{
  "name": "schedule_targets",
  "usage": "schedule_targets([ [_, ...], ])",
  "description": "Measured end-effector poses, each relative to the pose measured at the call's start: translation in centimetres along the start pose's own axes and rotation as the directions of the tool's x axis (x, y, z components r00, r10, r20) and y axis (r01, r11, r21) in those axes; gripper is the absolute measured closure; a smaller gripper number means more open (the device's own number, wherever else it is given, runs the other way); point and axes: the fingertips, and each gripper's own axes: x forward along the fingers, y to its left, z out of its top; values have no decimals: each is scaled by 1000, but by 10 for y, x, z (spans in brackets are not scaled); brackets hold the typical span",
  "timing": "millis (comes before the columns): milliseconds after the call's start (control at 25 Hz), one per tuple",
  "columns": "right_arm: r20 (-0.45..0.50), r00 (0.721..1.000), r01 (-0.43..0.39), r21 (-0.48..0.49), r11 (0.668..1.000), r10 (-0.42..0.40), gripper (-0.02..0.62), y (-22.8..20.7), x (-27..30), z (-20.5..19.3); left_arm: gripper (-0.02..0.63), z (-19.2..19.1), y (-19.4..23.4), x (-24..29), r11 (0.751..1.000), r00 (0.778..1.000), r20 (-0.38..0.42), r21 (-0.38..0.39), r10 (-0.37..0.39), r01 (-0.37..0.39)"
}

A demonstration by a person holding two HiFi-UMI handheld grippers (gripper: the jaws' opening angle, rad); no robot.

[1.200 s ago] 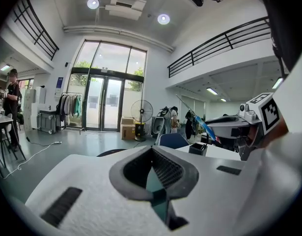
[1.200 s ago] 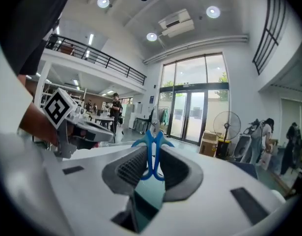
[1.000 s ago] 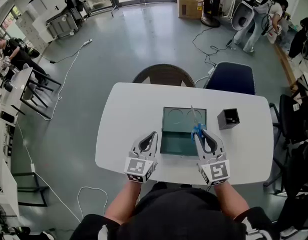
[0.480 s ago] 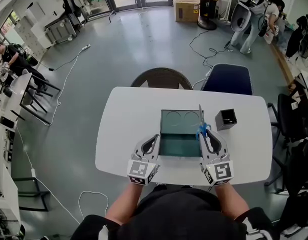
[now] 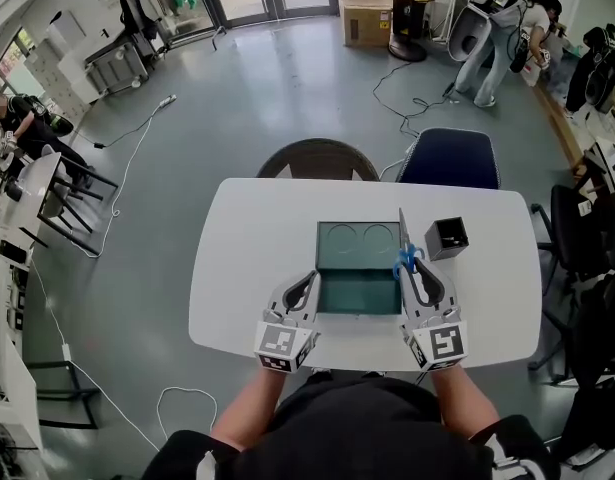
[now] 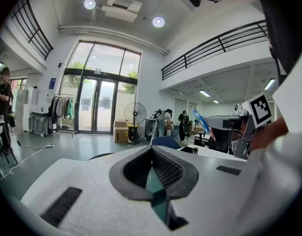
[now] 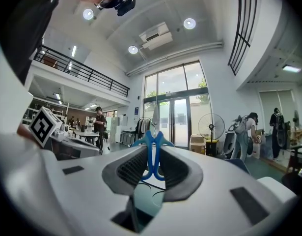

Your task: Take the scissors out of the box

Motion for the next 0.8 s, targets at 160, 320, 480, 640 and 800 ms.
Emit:
schedule_targets([
  [160,4,1000,-1,-11,1000,1,508,2,-3,6,598,3,-2,-2,1000,1000,1,3,-6,6],
  [320,-6,1000,5,-10,1000,-5,508,2,-3,8,598,4,-1,-3,1000,1000,0,3,-6,6],
  [480,-6,1000,3,-15,1000,-4,507,2,-3,6,598,1,-2,-2,1000,1000,-3,3,-6,6],
  [640,-6,1000,4,-18,1000,-5,508,2,-2,4,598,0,0,-1,1000,1000,-2,-4,-1,1],
  [800,-28,1000,-3,-24,1000,2,508,5,0,4,598,-1,2,-1,1000,1000,-4,-1,1,-1],
])
